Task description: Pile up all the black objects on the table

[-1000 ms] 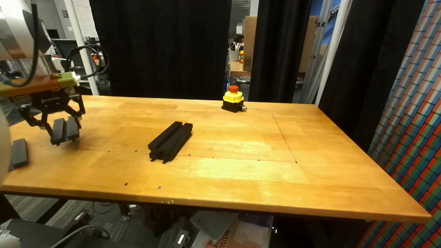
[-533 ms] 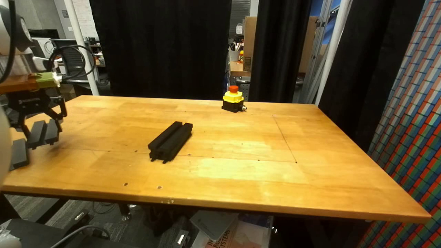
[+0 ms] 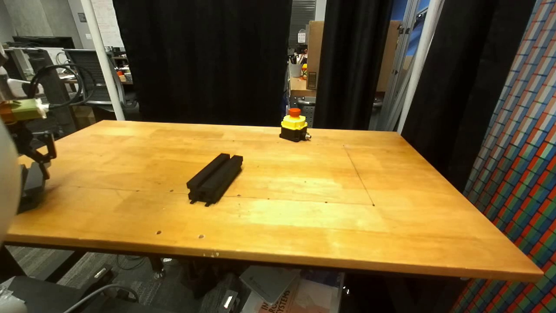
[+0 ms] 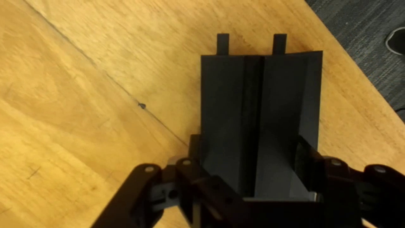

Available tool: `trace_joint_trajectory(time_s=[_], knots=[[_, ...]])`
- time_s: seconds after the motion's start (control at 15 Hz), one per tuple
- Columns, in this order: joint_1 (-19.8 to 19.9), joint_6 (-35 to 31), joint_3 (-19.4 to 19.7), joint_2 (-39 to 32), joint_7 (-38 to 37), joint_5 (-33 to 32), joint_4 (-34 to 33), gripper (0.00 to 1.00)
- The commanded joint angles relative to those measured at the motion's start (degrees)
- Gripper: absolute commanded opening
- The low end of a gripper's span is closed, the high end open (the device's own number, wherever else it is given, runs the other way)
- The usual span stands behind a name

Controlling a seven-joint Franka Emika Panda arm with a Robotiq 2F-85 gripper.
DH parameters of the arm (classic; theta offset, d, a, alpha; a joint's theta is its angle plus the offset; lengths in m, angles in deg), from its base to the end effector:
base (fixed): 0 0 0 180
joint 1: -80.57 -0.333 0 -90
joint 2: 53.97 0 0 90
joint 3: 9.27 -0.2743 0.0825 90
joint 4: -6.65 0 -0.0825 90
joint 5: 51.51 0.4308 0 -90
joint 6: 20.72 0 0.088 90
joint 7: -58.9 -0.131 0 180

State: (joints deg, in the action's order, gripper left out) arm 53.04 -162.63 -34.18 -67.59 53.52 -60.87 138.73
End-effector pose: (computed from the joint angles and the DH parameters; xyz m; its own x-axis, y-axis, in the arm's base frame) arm 0.3201 0.4341 0.1466 0.5866 0.8090 -0.0381 0.8095 -0.5871 -0.0003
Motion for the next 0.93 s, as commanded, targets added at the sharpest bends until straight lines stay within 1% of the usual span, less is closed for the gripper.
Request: trace_joint_trajectory(time_s=[0.0, 0.33, 0.87], knots=[[-1.8, 0.0, -0.86, 1.65, -0.96, 0.39, 1.28, 0.45], [-2.81, -1.3, -0.83, 1.3, 0.14, -0.84, 1.3, 0.45], [-2.57, -1.76, -1.04, 1.07, 1.72, -0.39, 0.67, 0.45]])
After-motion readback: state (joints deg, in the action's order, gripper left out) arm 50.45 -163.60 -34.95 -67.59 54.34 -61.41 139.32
